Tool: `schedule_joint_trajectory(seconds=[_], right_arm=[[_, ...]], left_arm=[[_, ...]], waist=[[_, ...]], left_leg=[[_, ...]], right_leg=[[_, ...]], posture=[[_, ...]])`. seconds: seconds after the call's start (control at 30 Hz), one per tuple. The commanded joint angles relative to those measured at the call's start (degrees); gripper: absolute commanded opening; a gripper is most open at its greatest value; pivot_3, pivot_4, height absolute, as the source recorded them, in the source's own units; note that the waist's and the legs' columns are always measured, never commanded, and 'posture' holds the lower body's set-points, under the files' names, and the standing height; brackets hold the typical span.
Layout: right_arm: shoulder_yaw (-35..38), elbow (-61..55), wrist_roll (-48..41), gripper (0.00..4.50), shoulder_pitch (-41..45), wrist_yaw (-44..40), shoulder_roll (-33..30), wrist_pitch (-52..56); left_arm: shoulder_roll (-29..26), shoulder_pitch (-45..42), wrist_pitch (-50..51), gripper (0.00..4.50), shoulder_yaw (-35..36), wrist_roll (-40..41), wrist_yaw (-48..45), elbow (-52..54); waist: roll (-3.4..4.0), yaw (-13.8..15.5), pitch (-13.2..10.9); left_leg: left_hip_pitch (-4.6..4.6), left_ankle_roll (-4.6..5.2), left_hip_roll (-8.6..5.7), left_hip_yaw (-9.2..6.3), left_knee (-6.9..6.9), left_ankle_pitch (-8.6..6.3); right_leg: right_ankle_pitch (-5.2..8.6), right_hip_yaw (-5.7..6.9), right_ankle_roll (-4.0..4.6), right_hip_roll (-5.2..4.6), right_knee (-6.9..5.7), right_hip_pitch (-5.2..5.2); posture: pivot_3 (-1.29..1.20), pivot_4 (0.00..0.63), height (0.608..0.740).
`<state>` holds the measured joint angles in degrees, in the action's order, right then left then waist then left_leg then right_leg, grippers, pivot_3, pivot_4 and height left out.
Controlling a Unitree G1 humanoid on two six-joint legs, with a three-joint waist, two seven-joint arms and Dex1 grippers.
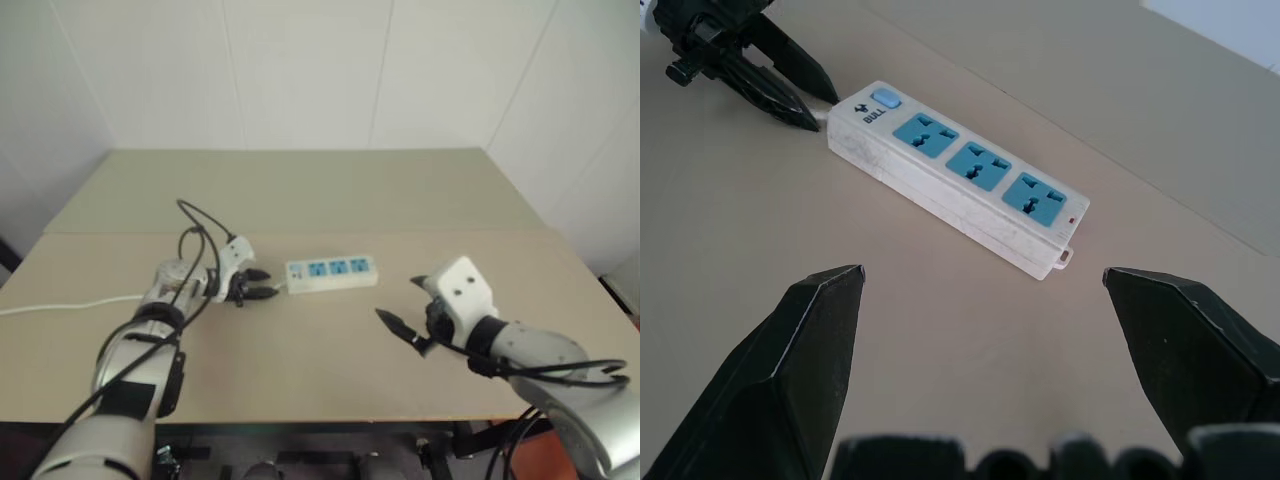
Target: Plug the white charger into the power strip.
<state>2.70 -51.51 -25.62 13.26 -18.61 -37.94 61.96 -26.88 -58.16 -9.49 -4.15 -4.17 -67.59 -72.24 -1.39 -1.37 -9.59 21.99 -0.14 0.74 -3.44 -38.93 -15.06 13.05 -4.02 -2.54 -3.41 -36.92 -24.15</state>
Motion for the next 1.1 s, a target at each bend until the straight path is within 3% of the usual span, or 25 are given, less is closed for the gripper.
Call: schedule_joint_trajectory(seconds=[0.03,0.13,0.17,0.43,0.53,0.7,0.8,0.93,1.07,1.1], right_arm=[[0.54,-0.38,0.81,4.5,0.97,0.41,-0.7,0.13],[-0.17,0.36,1.29,4.5,1.04,0.46,-0.9,-0.1],[-0.44,0.54,1.42,4.5,1.05,0.47,-0.97,-0.22],[-1.91,1.13,2.64,4.5,0.85,0.4,-0.93,-0.5],[-1.67,0.93,2.61,4.5,-0.12,0.27,-0.85,-0.48],[-1.64,1.13,2.46,4.5,-0.78,0.31,-0.24,-0.61],[-2.26,2.03,2.92,4.5,-0.92,0.55,0.14,-1.06],[-3.01,3.22,3.47,4.5,-0.98,0.31,0.5,-1.82],[-4.16,4.83,4.23,4.5,-0.45,0.07,0.62,-2.77],[-4.43,5.24,4.46,4.5,-0.28,0.01,0.59,-3.01]], left_arm=[[-0.13,0.57,1.05,1.02,-0.49,-1.02,-1.27,-0.84],[-0.37,0.89,0.56,0.06,-0.19,-0.68,-1.95,-0.32],[-0.33,1.0,0.27,0.02,0.12,-0.36,-2.17,-0.07],[-0.05,4.32,0.97,0.02,3.23,4.58,-5.97,9.75],[-1.14,9.19,9.7,0.02,2.11,5.81,-8.16,22.3],[-3.57,23.01,27.47,0.02,0.79,6.42,-3.23,53.81],[-4.02,27.58,37.78,0.02,2.3,9.19,-0.15,65.27],[-4.76,34.42,45.94,0.02,2.13,11.7,3.52,77.06],[-4.99,37.63,47.72,0.02,1.57,13.82,5.63,80.51],[-5.31,38.06,47.05,0.31,1.51,14.78,4.8,80.81]], waist=[[0.0,0.0,0.0],[0.0,-0.03,0.0],[0.0,-0.03,0.0],[0.0,-0.02,0.0],[0.0,-0.05,0.0],[0.0,-0.51,0.0],[0.0,-0.54,0.0],[0.0,-0.76,0.0],[0.0,-0.83,-0.01],[0.0,-0.73,0.0]], left_leg=[[0.0,0.0,0.0,0.0,0.0,0.0],[-0.01,0.0,0.0,0.0,0.0,0.0],[-0.02,0.0,0.0,0.0,0.0,0.0],[0.09,0.0,0.01,-0.01,-0.01,0.0],[0.11,0.0,0.01,-0.02,0.0,0.0],[0.11,0.0,0.05,-0.02,0.01,0.0],[0.05,-0.01,0.06,-0.03,0.0,0.0],[-0.01,-0.01,0.05,-0.01,0.0,0.01],[0.02,-0.01,0.07,-0.01,0.06,0.0],[0.02,-0.01,0.07,-0.02,0.05,0.01]], right_leg=[[0.0,0.0,0.0,0.0,-0.01,0.0],[0.0,0.0,0.0,0.0,-0.02,0.0],[0.0,0.0,0.0,0.0,-0.02,0.01],[0.0,0.01,0.0,0.0,0.01,-0.06],[0.0,0.02,0.0,-0.01,0.01,-0.08],[0.0,-0.01,0.0,-0.01,0.02,-0.1],[0.0,-0.01,0.01,0.0,-0.04,-0.08],[0.0,-0.02,0.0,-0.01,-0.04,-0.02],[0.01,-0.01,0.02,0.0,0.02,-0.08],[0.01,-0.01,0.02,0.0,0.01,-0.08]], posture=[[0.0,0.15,0.74],[0.0,0.15,0.74],[0.0,0.15,0.74],[0.0,0.15,0.74],[0.0,0.15,0.74],[0.0,0.15,0.74],[0.0,0.15,0.74],[0.0,0.15,0.74],[0.0,0.15,0.74],[0.0,0.15,0.74]])
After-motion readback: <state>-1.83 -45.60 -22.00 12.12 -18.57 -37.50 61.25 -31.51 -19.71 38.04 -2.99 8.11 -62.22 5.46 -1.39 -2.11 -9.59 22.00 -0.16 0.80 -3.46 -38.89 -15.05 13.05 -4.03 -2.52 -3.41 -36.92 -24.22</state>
